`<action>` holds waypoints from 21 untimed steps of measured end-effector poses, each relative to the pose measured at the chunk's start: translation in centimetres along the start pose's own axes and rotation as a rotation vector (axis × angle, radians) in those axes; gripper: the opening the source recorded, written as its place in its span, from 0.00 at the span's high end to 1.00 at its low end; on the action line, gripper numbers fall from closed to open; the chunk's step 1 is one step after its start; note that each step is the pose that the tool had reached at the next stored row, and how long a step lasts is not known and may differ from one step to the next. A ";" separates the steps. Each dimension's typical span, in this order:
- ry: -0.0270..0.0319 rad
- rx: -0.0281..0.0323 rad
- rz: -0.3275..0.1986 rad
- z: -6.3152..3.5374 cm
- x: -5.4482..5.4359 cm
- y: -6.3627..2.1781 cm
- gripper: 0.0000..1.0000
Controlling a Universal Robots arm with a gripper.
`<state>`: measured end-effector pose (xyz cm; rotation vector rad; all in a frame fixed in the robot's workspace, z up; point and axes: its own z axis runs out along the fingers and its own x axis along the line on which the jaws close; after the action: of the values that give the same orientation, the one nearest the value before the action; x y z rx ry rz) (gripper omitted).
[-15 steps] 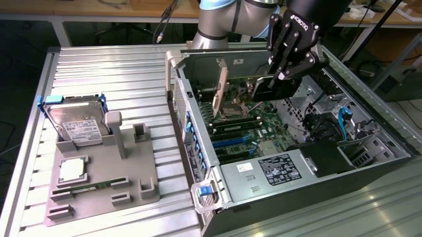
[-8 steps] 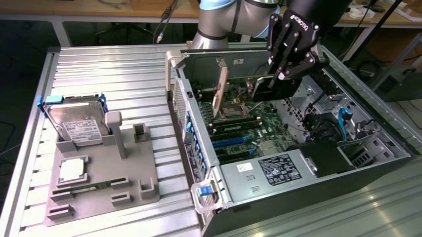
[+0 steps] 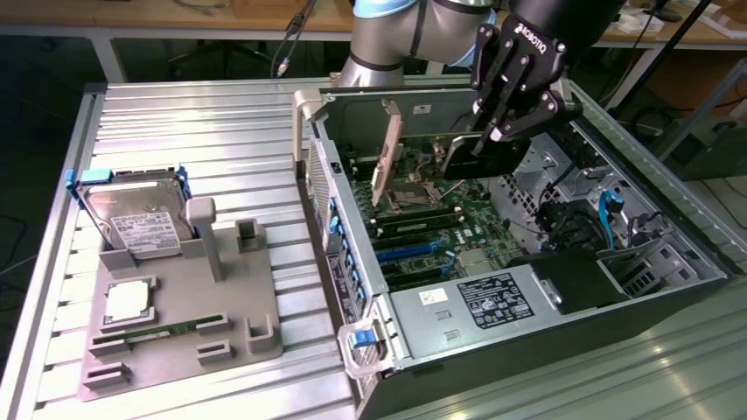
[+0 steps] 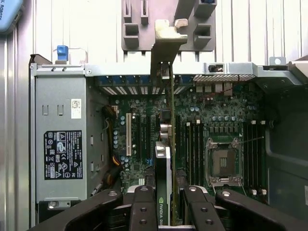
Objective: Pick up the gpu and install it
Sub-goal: 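Insert the gpu into the slot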
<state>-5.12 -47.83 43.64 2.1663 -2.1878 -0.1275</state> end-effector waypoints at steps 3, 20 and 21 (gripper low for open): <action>0.0000 0.0000 0.000 0.03 0.0 -0.02 0.73; 0.0000 -0.0005 0.000 0.10 0.0 -0.45 0.73; -0.0001 -0.0005 0.000 0.10 0.0 -0.45 0.73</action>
<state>-4.68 -47.83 43.49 2.1662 -2.1875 -0.1281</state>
